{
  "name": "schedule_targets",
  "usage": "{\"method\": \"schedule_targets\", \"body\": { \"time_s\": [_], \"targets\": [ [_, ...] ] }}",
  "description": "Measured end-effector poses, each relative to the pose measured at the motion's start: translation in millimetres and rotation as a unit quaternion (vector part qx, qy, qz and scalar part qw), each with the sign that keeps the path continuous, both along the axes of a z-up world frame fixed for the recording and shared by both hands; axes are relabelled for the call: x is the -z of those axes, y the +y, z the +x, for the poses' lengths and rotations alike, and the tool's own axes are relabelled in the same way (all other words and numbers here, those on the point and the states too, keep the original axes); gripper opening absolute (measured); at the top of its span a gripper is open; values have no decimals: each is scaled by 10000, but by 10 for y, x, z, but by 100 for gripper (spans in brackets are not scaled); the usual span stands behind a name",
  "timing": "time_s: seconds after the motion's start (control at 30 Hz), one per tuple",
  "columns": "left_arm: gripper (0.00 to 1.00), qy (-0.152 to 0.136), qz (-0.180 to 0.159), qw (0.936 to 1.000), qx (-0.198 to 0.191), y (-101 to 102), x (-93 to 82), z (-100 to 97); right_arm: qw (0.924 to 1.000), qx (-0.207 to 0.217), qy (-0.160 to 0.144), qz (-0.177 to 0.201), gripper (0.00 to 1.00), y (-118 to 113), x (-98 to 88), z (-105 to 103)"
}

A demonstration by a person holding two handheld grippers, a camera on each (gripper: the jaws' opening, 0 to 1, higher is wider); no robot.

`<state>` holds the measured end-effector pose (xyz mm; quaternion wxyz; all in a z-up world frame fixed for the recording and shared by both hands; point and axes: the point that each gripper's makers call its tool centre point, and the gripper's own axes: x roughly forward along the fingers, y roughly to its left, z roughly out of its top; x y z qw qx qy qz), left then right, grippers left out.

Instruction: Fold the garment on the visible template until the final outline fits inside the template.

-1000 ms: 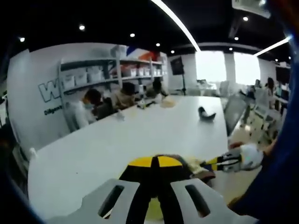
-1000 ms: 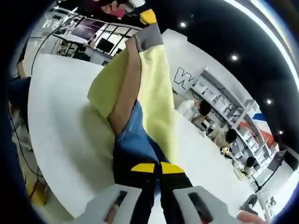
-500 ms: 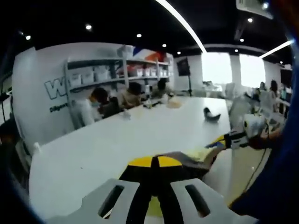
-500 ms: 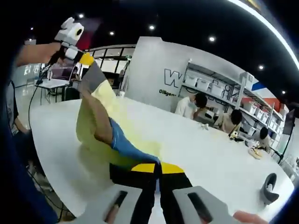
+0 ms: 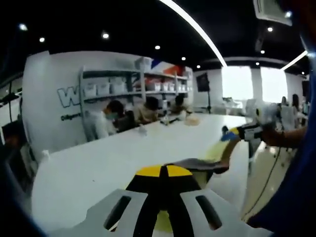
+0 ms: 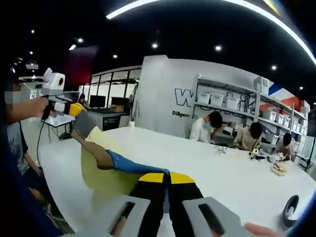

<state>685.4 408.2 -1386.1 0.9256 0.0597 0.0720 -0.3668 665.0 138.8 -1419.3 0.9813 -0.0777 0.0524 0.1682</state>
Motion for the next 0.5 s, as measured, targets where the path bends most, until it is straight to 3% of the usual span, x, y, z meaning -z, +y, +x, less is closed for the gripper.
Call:
{"method": "schedule_targets", "body": {
  "time_s": [0.1,0.23,0.5],
  "targets": [
    [2,-67,-114,9999,-33,7,-115,-9,9999,-48,-124,-11,0,4,-171,57],
    [2,-377,-246,9990,-62,68,-397,14,9986,-159,-508,25,0,24,-602,160],
    [2,-532,-395,9976,-192,117,-760,-12,9963,-311,-795,-60,0,90,-1027,231]
  ]
}}
